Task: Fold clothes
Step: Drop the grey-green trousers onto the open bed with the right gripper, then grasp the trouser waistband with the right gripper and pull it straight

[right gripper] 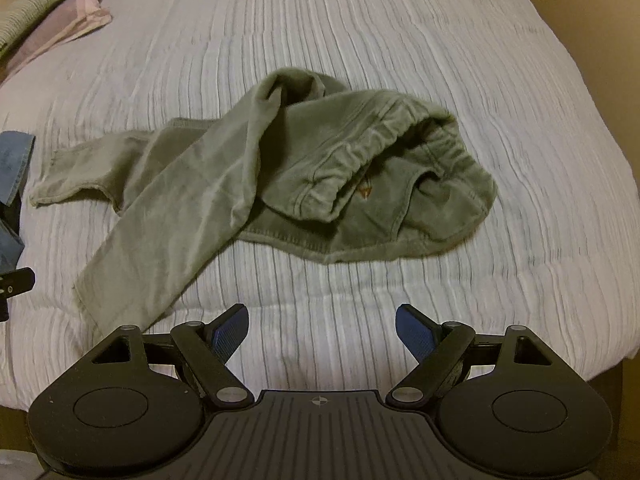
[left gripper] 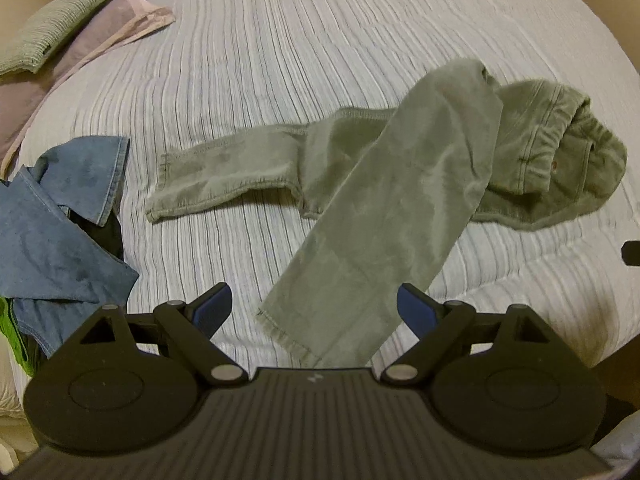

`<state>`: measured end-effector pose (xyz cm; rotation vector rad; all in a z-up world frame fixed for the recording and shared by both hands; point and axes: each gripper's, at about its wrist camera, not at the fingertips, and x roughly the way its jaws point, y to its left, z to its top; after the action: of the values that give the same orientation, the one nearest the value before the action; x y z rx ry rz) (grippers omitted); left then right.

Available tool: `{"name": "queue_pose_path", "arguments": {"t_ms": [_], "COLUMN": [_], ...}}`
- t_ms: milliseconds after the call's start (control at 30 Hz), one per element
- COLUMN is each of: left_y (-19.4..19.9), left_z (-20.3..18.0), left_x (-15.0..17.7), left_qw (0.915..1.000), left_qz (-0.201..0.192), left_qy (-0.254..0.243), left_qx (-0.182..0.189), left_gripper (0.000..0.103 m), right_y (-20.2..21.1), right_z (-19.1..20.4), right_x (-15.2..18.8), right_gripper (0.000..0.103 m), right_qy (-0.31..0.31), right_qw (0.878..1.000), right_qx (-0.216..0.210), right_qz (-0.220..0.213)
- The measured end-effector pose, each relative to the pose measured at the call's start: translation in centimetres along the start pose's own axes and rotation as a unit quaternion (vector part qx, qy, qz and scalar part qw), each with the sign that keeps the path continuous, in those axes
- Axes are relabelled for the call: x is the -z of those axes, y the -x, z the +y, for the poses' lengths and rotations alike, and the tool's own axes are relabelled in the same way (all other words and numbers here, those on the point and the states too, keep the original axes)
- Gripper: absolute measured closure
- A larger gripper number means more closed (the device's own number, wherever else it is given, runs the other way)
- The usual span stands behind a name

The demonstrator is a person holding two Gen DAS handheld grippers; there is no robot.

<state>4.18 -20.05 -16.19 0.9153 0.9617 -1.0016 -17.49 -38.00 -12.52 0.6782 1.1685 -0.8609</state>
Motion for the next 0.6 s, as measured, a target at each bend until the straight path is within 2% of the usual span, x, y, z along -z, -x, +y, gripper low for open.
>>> {"name": "queue_pose_path", "arguments": {"t_ms": [233,333,600], "left_y": [-1.0,-1.2,-1.1], "left_z": [-0.2,-0.9,-4.9], "left_x": [1.0,1.0,0.1], "left_qw": [0.9995,0.9987,0.9942], "left_qz": [0.021,0.028,0.041], "left_qy": [0.019,0.037,0.086], "left_qx": [-0.010,-0.021,-0.049], "left_gripper": [0.015,0.015,0.016], "right_y": [-1.2,-1.5,-2.3], "right_z": [0.5,0.4,-4.2], "right_x": [0.4,0.0,-2.1], "right_gripper": [0.020,0.020,0.020], "right_qy": [0.004,0.026,0.075], "right_qw": [1.000,1.000,0.997], "right_qx": [0.005,0.000,-0.004], "right_qz": [0.015,0.012,-0.005]}}
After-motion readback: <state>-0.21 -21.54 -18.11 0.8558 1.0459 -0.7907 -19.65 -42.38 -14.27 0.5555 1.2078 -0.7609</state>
